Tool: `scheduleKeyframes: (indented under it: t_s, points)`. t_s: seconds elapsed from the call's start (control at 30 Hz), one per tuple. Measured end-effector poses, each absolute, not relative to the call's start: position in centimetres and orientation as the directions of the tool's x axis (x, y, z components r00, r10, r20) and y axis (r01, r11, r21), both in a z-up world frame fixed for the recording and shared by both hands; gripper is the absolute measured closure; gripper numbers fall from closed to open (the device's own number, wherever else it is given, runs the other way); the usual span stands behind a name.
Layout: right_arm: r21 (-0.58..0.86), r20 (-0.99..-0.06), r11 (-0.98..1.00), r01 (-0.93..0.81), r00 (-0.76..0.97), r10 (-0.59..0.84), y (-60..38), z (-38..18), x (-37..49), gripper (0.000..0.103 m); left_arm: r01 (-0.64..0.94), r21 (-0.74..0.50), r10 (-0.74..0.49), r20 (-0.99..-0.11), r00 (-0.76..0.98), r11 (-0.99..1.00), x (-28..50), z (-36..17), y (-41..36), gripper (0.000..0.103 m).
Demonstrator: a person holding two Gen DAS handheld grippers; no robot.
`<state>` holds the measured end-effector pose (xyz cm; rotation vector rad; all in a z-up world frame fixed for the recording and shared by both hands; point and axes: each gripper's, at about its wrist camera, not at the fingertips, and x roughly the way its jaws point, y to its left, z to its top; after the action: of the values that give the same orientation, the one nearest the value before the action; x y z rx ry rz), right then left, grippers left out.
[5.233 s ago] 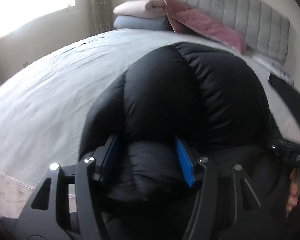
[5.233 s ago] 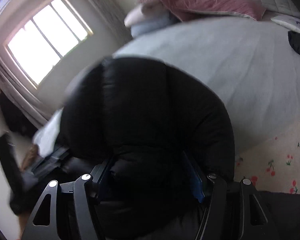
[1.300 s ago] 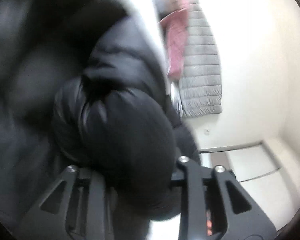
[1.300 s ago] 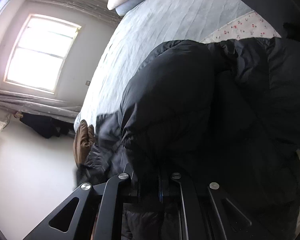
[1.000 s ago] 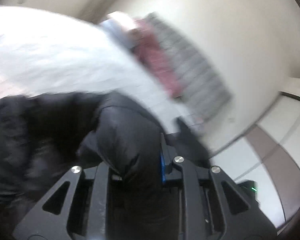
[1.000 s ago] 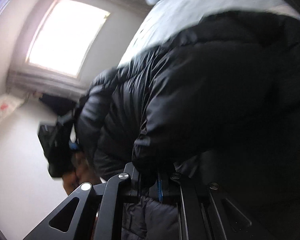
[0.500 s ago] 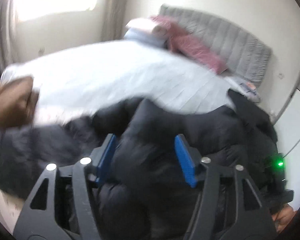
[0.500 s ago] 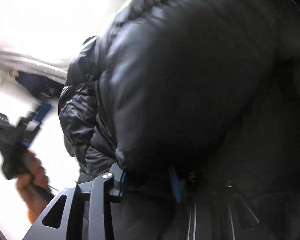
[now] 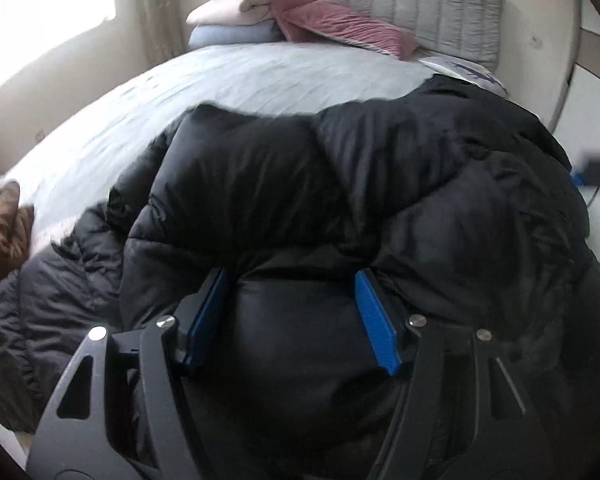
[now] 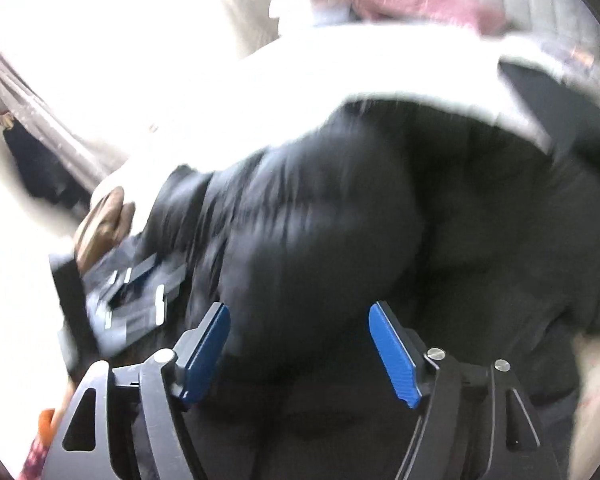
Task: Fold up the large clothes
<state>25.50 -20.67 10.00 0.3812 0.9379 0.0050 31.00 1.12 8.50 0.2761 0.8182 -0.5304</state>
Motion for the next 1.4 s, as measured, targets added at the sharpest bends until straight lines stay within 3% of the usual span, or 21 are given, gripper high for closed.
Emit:
scheduleKeyframes:
  t_s: [0.17, 0.33, 0.37, 0.4, 0.57, 0.77, 0.9, 1.1, 1.27, 1.4]
  points:
    - [0.227, -0.738, 0.97, 0.092, 0.666, 0.11, -17.8, 9.4, 28.0, 0.025, 0.565, -0.064, -0.445, -0.692, 0.569, 0.822, 30.7, 10.3, 1.9, 0.035]
    - [0.085, -0.84, 0.99, 0.113, 0.543, 0.01, -17.3, 2.9, 27.6, 0.025, 0.597, 0.013, -0.4, -0.731, 0.553, 0.802, 29.0, 5.8, 2.2, 0.033]
    - [0.089, -0.853, 0.988, 0.127, 0.521, 0.01, -17.4, 1.8, 27.4, 0.025, 0.61, 0.023, -0.402, -0.732, 0.55, 0.792, 28.4, 5.0, 2.3, 0.033]
    - [0.12, -0.871, 0.981, 0.154, 0.49, 0.029, -18.1, 0.3, 27.3, 0.018, 0.619, 0.028, -0.405, -0.732, 0.547, 0.785, 27.9, 4.4, 2.3, 0.033]
    - [0.288, -0.878, 0.931, 0.225, 0.451, 0.163, -20.4, -3.1, 25.7, 0.017, 0.622, 0.055, -0.379, -0.75, 0.543, 0.781, 26.6, 3.5, 1.3, 0.033]
    - [0.289, -0.867, 0.939, 0.186, 0.467, 0.175, -20.0, -0.4, 23.5, 0.016, 0.607, 0.033, -0.377, -0.756, 0.535, 0.794, 25.6, 6.8, 0.6, 0.033]
    - [0.323, -0.842, 0.93, 0.178, 0.503, 0.196, -21.1, 2.4, 21.2, 0.016, 0.59, -0.023, -0.411, -0.74, 0.533, 0.807, 24.8, 9.3, 1.1, 0.025]
    - [0.358, -0.813, 0.904, 0.232, 0.554, 0.179, -25.6, 5.8, 16.1, 0.016, 0.541, -0.095, -0.421, -0.743, 0.521, 0.836, 24.0, 11.7, 2.5, 0.015]
    - [0.364, -0.81, 0.879, 0.307, 0.571, 0.136, -31.2, 7.8, 12.4, 0.016, 0.456, -0.222, -0.438, -0.78, 0.448, 0.862, 23.9, 11.9, 4.4, 0.013]
    - [0.399, -0.798, 0.838, 0.371, 0.59, 0.119, -35.1, 8.7, 10.2, 0.016, 0.379, -0.235, -0.4, -0.8, 0.448, 0.895, 23.1, 11.9, 5.9, 0.012]
